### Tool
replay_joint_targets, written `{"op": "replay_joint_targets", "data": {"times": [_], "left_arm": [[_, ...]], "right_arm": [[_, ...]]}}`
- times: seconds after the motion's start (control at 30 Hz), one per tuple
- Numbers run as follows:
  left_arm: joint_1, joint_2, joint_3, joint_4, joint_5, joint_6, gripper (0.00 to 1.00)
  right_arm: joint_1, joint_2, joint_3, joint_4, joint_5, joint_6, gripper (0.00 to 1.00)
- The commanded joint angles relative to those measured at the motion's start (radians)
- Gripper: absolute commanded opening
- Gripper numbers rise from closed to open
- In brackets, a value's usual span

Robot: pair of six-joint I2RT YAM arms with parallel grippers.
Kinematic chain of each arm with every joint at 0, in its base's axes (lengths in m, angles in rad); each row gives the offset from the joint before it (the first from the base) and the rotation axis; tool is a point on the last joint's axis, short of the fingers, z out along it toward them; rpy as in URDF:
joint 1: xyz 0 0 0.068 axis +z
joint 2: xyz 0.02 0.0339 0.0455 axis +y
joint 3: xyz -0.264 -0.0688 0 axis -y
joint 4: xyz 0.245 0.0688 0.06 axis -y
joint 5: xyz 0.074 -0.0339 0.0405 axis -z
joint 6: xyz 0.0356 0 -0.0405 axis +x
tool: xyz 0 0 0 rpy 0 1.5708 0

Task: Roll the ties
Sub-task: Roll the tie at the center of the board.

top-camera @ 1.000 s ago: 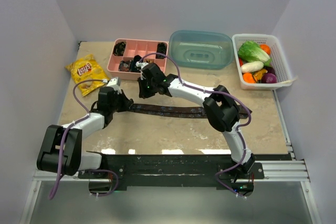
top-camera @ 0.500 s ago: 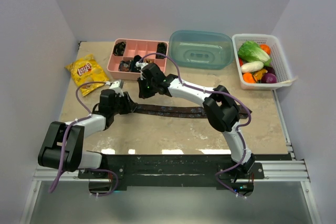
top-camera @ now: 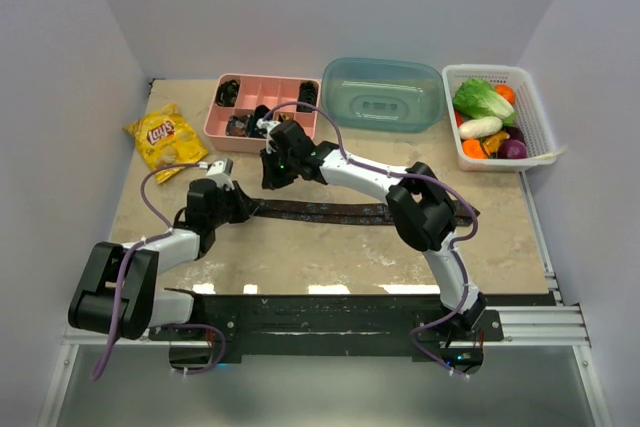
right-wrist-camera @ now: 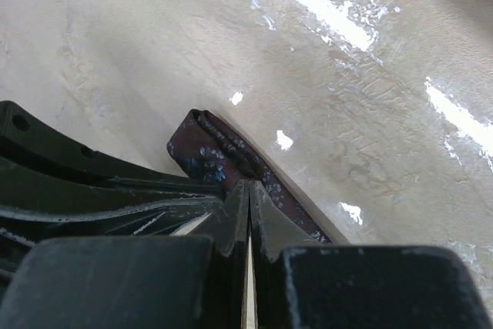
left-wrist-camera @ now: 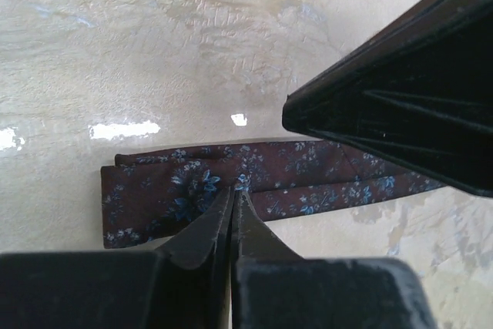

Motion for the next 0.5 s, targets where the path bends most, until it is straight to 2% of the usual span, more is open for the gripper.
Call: {"op": "replay_joint_targets", "data": {"times": [0.0,0.33,0.47], "left_arm": [[-0.003,0.036,0.008,0.064,0.010,-0.012,0.00],[-0.005,0.122,0.042,0.058,0.032,-0.006,0.00],[-0.003,0.089,0.056,0.039,0.023,-0.011,0.00]], "right_arm": [[0.004,0.014,0.015,0.028,-0.041,-0.014,0.00],[0.022,0.051,-0.003,0.026,-0.076,-0.025,0.00],[0.027,0.054,-0.011,0.031,-0.074,-0.028,0.00]]}}
